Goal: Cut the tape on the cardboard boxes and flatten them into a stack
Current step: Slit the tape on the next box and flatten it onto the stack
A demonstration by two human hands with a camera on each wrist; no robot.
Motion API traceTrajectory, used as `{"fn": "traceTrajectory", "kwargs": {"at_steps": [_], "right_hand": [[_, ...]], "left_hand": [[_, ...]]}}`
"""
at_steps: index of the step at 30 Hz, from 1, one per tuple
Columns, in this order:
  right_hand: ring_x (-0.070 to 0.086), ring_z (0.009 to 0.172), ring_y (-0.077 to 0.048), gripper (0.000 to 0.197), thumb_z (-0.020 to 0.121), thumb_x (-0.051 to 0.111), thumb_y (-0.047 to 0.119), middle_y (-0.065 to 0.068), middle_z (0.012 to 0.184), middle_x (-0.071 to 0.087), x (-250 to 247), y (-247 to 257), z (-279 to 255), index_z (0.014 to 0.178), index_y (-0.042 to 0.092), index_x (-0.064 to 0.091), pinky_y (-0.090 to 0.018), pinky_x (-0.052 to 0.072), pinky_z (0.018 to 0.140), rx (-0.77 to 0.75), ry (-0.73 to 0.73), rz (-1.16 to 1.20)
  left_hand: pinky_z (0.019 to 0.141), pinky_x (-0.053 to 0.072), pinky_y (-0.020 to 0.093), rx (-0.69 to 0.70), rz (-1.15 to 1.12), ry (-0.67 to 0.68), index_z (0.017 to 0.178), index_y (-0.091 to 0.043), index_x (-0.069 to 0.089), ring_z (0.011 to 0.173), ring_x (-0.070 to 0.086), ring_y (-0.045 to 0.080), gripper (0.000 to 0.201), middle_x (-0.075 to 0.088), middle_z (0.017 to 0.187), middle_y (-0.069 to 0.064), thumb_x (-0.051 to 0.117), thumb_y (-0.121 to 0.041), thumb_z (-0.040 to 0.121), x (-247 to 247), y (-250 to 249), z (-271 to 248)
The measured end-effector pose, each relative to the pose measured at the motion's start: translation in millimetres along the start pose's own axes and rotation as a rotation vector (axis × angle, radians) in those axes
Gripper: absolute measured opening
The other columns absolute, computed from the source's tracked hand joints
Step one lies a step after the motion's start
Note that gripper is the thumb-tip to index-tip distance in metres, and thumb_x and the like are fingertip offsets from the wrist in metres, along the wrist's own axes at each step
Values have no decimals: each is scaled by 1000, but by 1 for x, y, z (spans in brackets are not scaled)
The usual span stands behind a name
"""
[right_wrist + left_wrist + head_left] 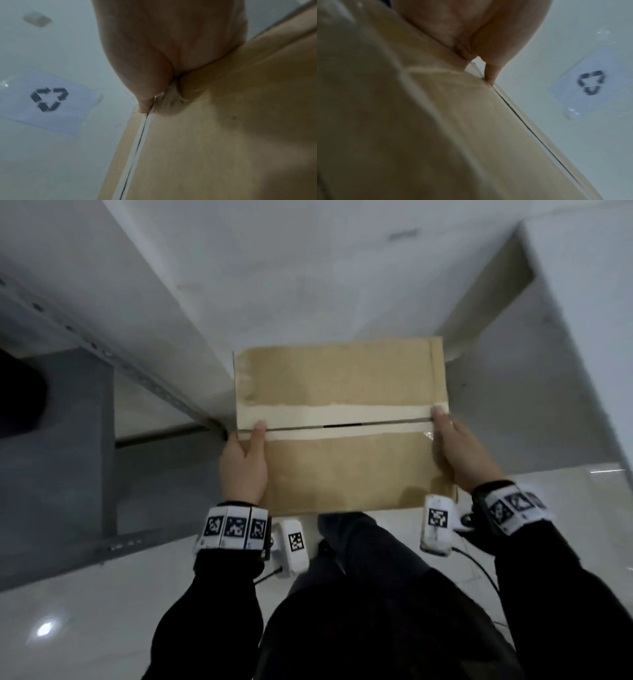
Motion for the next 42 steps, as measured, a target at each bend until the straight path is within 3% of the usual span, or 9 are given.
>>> {"fn": "traceTrajectory", "kwargs": {"at_steps": [3,6,9,14,19,23,26,35,42], "right_hand": [[47,67,-3,49,87,37,69,16,72,55,-68,-11,-46,88,25,57,-17,37,57,6,-98,30],[54,78,-5,67,70,39,85,10,86,59,-140,-9,-77,95,26,61,-24,45,69,-62,-209,76],[59,87,3,37,96,36,53,9,101,64,-208,-2,-99,113,28,58,-14,48,71,-154,-260,172],[65,90,4,32,101,33,41,12,102,69,-325,-4,-104,111,27,60,-12,49,71,-245,-288,267],[63,83,9,17,99,43,33,18,96,65,-457,-7,-92,110,30,56,-8,47,64,-331,-291,242],[65,79,9,26,96,52,23,14,103,64,-555,-10,-60,121,24,48,-8,49,63,-368,-237,177],[66,77,6,26,96,53,22,9,103,65,-617,-9,-16,122,21,50,-12,51,63,-355,-209,152],[62,100,-20,33,95,54,19,-2,112,64,-699,-15,121,127,15,49,-27,55,77,-211,-38,187],[59,103,-12,53,98,46,29,7,123,54,-702,-37,152,145,38,21,-20,57,69,-134,116,290]], "left_hand": [[89,36,25,105,1,64,127,-9,54,117,53,26,51,59,125,8,46,-48,95,30,-33,-53],[80,27,18,227,55,167,129,-10,51,114,51,21,48,57,121,5,40,-45,98,72,-76,-100],[86,30,22,352,96,202,126,-7,52,114,52,26,51,59,123,10,38,-47,97,115,-121,-131],[104,35,33,552,75,183,125,-5,56,119,51,25,56,60,123,9,41,-50,95,206,-200,-169],[77,30,22,522,12,184,106,-12,55,91,46,13,36,49,80,-11,42,-45,98,323,-256,-228],[89,33,26,472,11,201,123,0,53,111,51,21,54,58,114,11,40,-46,98,421,-287,-265],[107,31,35,392,54,195,132,-1,47,128,44,31,61,50,136,17,37,-51,98,482,-303,-273],[112,27,37,287,177,226,143,1,34,135,37,32,65,38,147,17,38,-46,99,600,-354,-227],[99,35,35,218,444,326,136,2,43,124,47,32,59,48,139,18,40,-43,99,632,-388,-187]]}}
Point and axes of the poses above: each hand's wrist, its own z-axis towards the middle knuckle, its own x-axis out of the palm, y = z × x, the point moved 7 cm from there along z, towards the middle knuckle
